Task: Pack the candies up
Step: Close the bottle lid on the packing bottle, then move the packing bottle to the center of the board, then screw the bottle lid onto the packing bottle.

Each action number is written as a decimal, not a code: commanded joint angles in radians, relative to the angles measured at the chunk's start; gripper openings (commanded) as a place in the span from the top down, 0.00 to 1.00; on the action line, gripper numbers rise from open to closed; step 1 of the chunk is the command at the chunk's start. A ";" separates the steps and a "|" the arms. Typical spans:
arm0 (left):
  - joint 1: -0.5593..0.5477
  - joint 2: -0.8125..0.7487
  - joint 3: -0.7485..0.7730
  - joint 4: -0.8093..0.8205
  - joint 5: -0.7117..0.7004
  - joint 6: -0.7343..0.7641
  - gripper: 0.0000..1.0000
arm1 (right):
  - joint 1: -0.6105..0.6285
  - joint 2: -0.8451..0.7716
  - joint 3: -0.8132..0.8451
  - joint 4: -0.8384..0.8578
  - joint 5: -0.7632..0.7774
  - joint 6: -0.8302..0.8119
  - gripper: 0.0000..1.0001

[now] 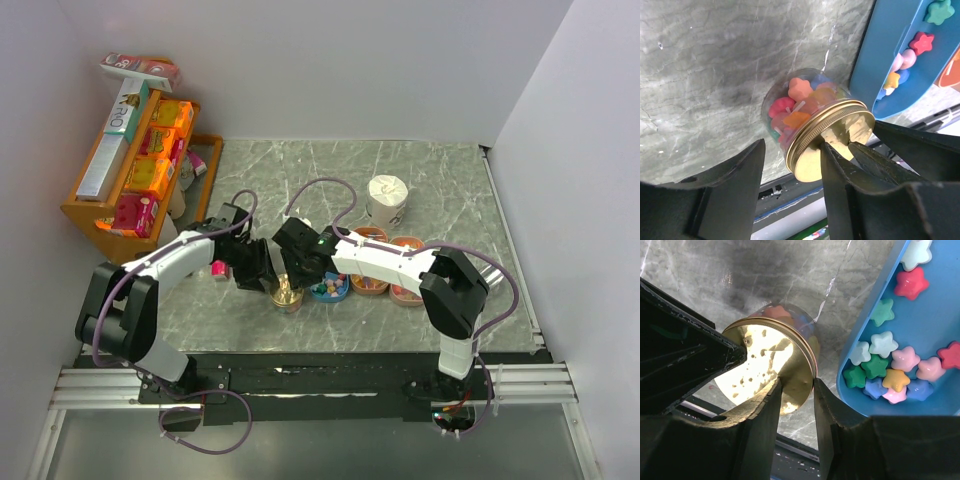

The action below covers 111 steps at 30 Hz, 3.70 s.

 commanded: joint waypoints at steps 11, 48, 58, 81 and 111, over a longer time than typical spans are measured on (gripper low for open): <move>-0.010 -0.017 0.003 -0.098 -0.308 0.044 0.67 | -0.013 0.013 -0.018 -0.067 0.046 0.013 0.61; -0.137 -0.054 -0.110 -0.129 -0.273 -0.010 0.99 | -0.009 0.013 -0.048 -0.061 0.035 0.012 0.66; -0.152 0.051 -0.153 -0.085 -0.218 -0.033 0.99 | 0.007 0.001 -0.032 -0.038 0.011 -0.030 0.66; -0.200 -0.261 -0.089 0.062 -0.401 -0.196 0.53 | -0.046 -0.148 -0.043 -0.101 0.038 -0.037 0.61; -0.220 -0.872 -0.353 0.269 -0.660 -0.194 0.04 | -0.233 -0.252 0.074 -0.219 -0.069 -0.089 0.09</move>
